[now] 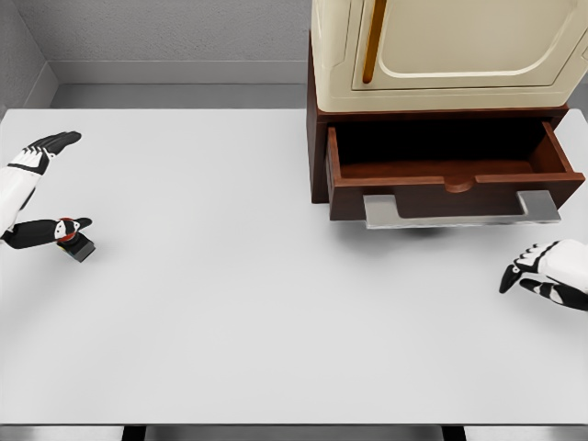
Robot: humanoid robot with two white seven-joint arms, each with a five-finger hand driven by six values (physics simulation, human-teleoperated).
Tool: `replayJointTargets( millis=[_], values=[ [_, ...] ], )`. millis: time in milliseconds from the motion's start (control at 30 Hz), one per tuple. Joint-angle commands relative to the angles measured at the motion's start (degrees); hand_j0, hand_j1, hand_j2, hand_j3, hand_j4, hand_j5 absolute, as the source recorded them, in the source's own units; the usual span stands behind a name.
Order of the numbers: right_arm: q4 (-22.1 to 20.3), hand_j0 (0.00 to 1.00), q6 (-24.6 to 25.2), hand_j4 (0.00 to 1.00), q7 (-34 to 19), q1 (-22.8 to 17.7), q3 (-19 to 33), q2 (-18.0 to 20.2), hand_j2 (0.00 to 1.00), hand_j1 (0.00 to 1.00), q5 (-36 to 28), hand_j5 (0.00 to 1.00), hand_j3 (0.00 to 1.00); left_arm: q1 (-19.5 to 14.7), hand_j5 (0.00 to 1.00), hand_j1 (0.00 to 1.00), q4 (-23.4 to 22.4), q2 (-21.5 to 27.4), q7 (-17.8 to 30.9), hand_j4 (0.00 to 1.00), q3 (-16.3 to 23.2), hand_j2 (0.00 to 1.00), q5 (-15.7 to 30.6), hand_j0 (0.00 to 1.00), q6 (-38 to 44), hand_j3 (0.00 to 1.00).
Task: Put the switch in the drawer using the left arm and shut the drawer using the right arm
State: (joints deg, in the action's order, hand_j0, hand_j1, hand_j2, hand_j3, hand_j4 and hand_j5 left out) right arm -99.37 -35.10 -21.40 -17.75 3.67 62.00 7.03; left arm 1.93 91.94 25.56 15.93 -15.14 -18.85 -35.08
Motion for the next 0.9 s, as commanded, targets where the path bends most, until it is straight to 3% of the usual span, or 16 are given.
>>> replayJointTargets(
  millis=[0, 100, 167, 233, 333, 400, 533, 700, 867],
  values=[
    [-0.56, 0.45, 0.10, 0.45, 0.04, 0.00, -0.07, -0.04, 0.45, 0.45, -0.35, 0.45, 0.45, 0.00, 1.00, 1.00, 0.08, 0.02, -0.11, 1.00, -0.33, 1.00, 0.48, 1.00, 0.08, 1.00],
    [-0.47, 0.48, 0.10, 0.48, 0.04, 0.09, 0.02, -0.21, 0.48, 0.48, -0.35, 0.48, 0.48, 0.26, 1.00, 1.00, 0.26, 0.02, 0.07, 1.00, -0.42, 1.00, 0.04, 1.00, 0.08, 1.00],
    [-0.38, 0.50, 0.10, 0.50, 0.04, 0.09, -0.07, 0.23, 0.50, 0.50, -0.35, 0.50, 0.50, 2.37, 1.00, 1.00, 1.49, 0.02, -0.72, 1.00, -0.77, 1.00, 1.27, 1.00, 0.08, 1.00],
    [-0.38, 0.54, 0.10, 0.54, 0.04, 0.09, -0.24, 0.14, 0.54, 0.54, -0.35, 0.54, 0.54, 4.30, 1.00, 1.00, 2.81, 0.37, -4.50, 1.00, -1.03, 1.00, 4.08, 1.00, 0.08, 1.00],
    [-0.56, 0.58, 0.10, 0.58, 0.30, -0.44, -0.51, 0.67, 0.58, 0.58, -0.44, 0.58, 0.58, 6.77, 1.00, 1.00, 2.46, 2.30, -5.29, 1.00, -0.50, 1.00, 14.10, 1.00, 0.08, 1.00],
    [-0.56, 0.58, 0.10, 0.58, 0.30, -0.53, -0.42, 0.84, 0.58, 0.58, -0.53, 0.58, 0.58, 8.88, 1.00, 1.00, 2.46, 4.32, -5.20, 1.00, 0.81, 1.00, 17.88, 1.00, 0.08, 1.00],
    [-0.47, 0.52, 0.10, 0.52, -0.05, -0.61, -0.51, 1.46, 0.52, 0.52, -1.14, 0.52, 0.52, 8.61, 1.00, 1.00, 2.28, 4.67, -5.20, 1.00, 2.92, 1.00, 18.76, 1.00, 0.08, 1.00],
    [-0.38, 0.53, 0.10, 0.53, -0.14, -0.61, -0.42, 1.98, 0.53, 0.53, -1.85, 0.53, 0.53, 8.09, 1.00, 1.00, 0.87, 5.64, -5.12, 1.00, 10.04, 1.00, 18.58, 1.00, 0.08, 1.00],
    [-0.56, 0.59, 0.10, 0.59, -1.28, -1.05, -0.50, 2.51, 0.59, 0.59, -2.02, 0.59, 0.59, 8.18, 1.00, 1.00, -2.29, 6.70, -5.03, 1.00, 11.01, 1.00, 21.84, 1.00, 0.08, 1.00]
  ],
)
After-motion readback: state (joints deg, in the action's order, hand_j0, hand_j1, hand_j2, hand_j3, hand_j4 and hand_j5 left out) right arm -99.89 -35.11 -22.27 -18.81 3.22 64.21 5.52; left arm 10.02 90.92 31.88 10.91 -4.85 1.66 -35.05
